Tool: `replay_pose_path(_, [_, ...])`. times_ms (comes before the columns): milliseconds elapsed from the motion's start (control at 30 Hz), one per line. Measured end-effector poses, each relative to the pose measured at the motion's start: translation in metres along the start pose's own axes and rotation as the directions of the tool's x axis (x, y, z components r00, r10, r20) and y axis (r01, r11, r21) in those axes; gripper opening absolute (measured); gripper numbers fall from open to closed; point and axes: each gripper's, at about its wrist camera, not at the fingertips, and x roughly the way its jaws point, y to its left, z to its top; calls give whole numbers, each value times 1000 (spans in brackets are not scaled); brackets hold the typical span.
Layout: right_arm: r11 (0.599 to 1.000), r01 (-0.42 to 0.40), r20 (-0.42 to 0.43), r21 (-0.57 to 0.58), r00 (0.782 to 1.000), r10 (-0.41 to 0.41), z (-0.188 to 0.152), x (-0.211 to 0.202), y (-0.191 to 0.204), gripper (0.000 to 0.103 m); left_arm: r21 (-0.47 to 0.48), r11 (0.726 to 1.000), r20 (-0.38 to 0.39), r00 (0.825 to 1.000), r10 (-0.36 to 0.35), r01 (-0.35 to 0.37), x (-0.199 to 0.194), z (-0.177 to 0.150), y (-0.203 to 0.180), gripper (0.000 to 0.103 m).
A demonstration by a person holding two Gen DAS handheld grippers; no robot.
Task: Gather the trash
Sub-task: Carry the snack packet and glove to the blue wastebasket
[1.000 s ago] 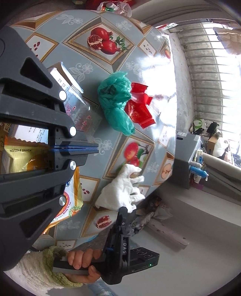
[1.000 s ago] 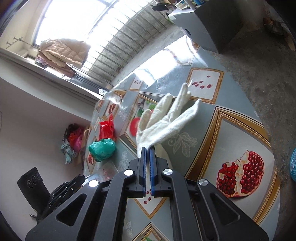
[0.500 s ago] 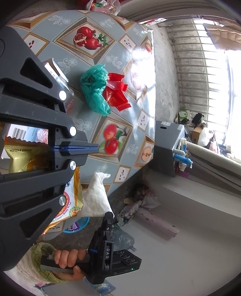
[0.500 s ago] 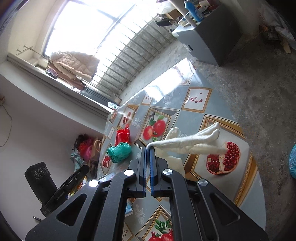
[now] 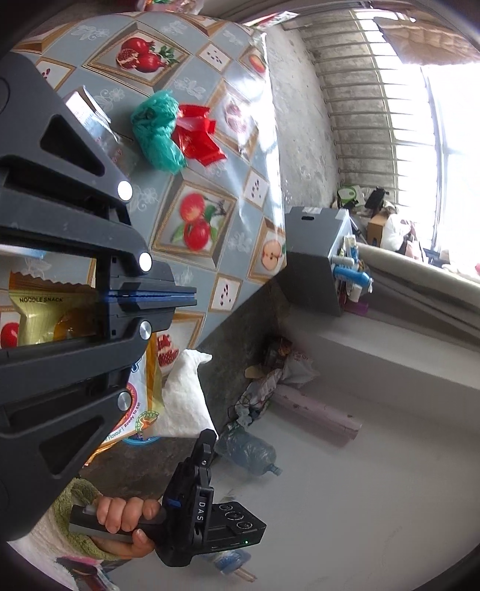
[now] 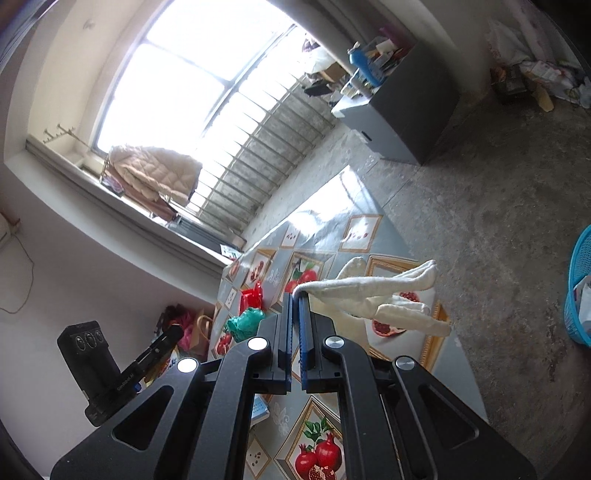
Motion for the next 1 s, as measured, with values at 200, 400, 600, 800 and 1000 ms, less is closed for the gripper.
replay_pose_path(200, [999,4,74,38,997,-7,6,-39,-24,3,61,997,-10,999,-41,41,14,11,-42,0])
replay_pose_path(400, [996,18,151,92,988,-32,5,-77,-56,3,127,987,-41,995,-91,96,41,21,-90,0])
replay_pose_path(600, [986,56,227,155,970,-91,4,-117,-93,3,196,968,-100,985,-141,158,80,26,-145,0])
replay_pose_path(800, [961,130,275,244,941,-198,5,-153,-148,3,233,941,-209,958,-197,244,142,26,-205,0])
replay_pose_path(1000, [902,225,236,368,916,-325,6,-165,-222,3,316,900,-344,920,-186,300,231,8,-275,0])
